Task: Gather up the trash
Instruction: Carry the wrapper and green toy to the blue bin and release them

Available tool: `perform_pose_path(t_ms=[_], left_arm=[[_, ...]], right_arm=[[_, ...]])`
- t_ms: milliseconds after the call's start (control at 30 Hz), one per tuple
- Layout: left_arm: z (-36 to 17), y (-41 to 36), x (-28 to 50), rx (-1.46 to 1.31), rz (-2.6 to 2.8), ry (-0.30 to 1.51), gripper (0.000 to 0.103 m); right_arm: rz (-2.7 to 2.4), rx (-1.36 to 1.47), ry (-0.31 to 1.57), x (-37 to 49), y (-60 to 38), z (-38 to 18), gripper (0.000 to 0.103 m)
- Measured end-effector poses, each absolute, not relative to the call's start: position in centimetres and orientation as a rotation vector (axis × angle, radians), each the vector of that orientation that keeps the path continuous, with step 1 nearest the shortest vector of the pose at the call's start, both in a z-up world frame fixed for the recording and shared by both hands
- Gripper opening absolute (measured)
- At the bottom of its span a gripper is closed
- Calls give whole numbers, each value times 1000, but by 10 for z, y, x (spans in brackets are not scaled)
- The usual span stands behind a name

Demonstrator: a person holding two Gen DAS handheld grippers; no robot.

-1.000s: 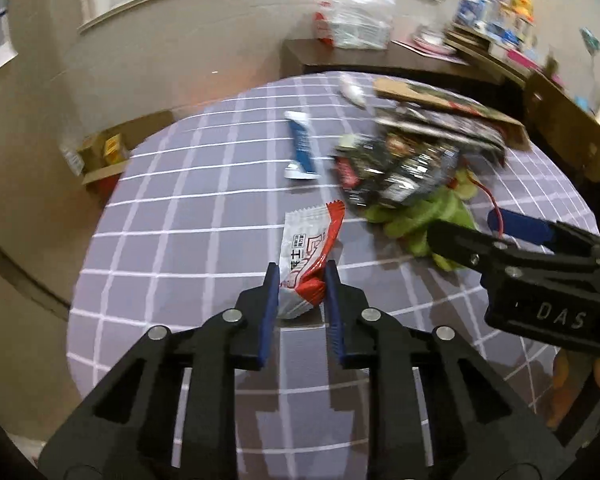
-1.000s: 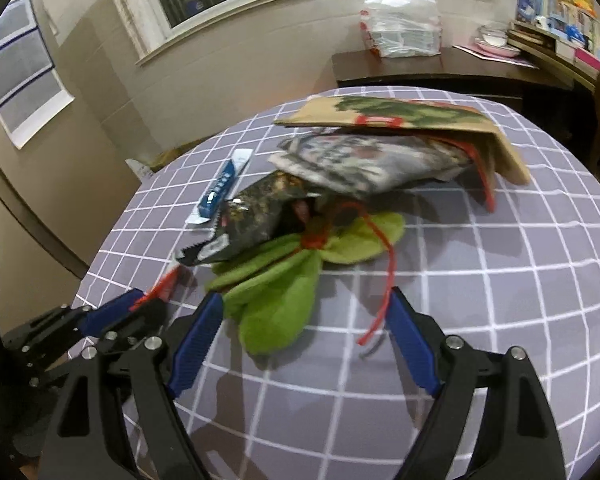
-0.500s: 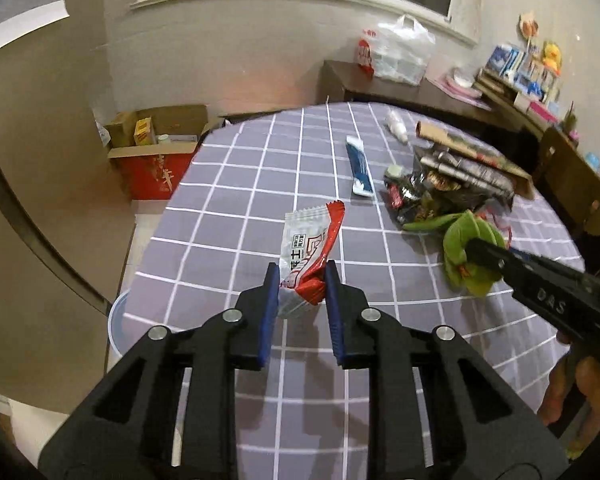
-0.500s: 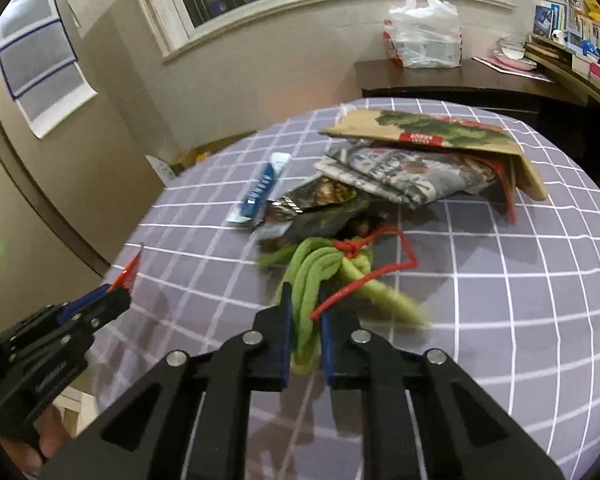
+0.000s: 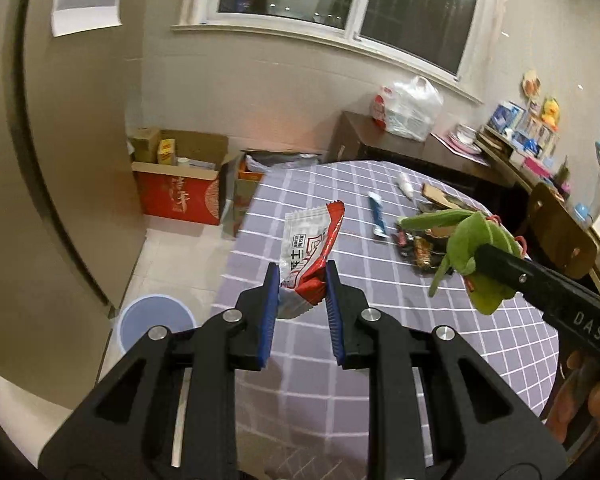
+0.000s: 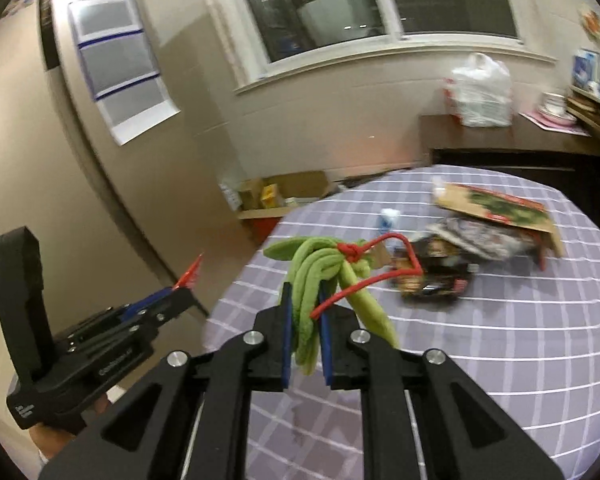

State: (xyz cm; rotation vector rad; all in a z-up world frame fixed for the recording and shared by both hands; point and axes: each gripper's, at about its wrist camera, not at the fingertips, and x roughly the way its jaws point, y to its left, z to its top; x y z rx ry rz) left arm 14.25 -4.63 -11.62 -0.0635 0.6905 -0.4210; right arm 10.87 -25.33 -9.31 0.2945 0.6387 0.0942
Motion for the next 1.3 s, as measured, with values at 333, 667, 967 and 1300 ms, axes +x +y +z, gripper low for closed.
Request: perform_pose_path(t_ms=[333, 667, 967, 1300], left_arm=[[-143, 67, 165, -160, -215, 750, 23], [-203, 179, 207, -210, 58, 854, 23], [-243, 230, 251, -222, 156, 924, 23], [-260, 216, 268, -202, 117, 961, 23]], right_arm=[[289, 189, 712, 160, -134, -110, 12], [457, 99, 803, 242, -24, -152, 12], [467, 66, 872, 318, 34, -211, 51], [381, 59, 881, 308, 28, -226, 61]])
